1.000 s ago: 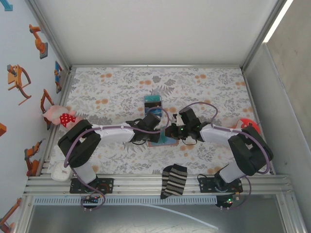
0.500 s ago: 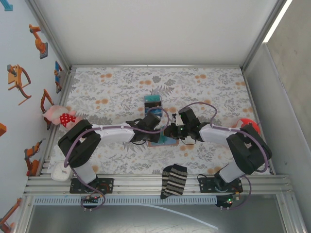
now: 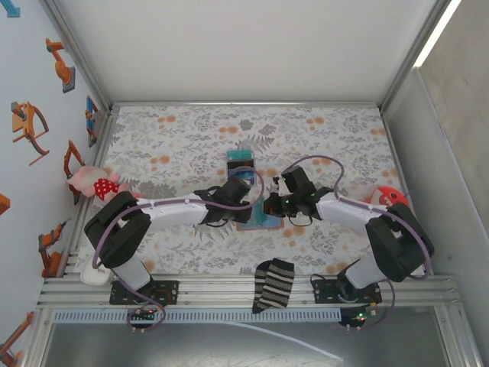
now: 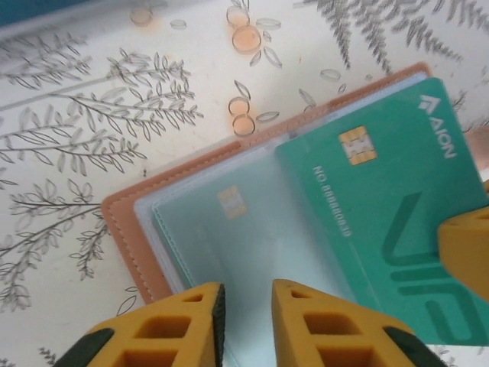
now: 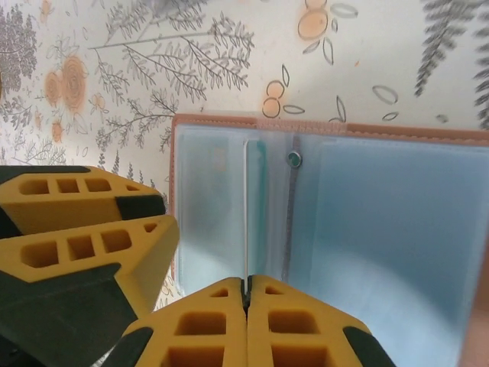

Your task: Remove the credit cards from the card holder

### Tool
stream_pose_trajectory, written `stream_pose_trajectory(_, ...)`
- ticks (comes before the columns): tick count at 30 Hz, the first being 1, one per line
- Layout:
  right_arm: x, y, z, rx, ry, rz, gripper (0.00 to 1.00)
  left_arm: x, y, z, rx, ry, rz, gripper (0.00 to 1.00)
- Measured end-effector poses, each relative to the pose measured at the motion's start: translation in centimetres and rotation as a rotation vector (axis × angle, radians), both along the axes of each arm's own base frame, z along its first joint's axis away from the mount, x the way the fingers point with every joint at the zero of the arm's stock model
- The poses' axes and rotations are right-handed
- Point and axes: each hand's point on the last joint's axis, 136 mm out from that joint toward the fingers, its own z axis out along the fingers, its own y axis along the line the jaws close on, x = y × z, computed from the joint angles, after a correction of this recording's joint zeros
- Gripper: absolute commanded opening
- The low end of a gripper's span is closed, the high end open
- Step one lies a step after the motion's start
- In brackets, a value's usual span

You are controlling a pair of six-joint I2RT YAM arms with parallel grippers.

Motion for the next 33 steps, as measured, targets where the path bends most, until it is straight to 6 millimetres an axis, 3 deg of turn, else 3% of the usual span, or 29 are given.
stream_pose_trajectory(3, 0.2, -0.7, 1.5, -0.035, -0.045, 0.008, 0.00, 0.6, 0.4, 1.7, -0.022, -0.035, 0.014, 0.36)
stream_pose_trajectory(10, 0.1, -1.6, 5.1, -0.074, -0.150, 0.056, 0.00, 2.5, 2.2, 7.1, -0.082, -0.166, 0.054, 0.70)
stream_pose_trajectory(15, -0.3, -1.2, 8.0, -0.070, -0.251, 0.138, 0.00, 3.5, 4.3, 10.7, -0.125, -0.272, 0.061, 0.94)
stream_pose_trajectory(19, -0.7, 0.0, 10.3, -0.059, -0.336, 0.233, 0.00, 3.9, 5.1, 12.7, -0.133, -0.345, 0.010, 0.96)
stream_pose_trajectory(23, -1.2, 1.1, 12.1, -0.061, -0.403, 0.333, 0.00, 3.1, 4.2, 13.8, -0.148, -0.394, -0.125, 0.89)
stream_pose_trajectory(33, -2.7, 2.2, 14.0, -0.077, -0.482, 0.537, 0.00, -1.3, 1.7, 14.9, -0.237, -0.445, -0.535, 0.73)
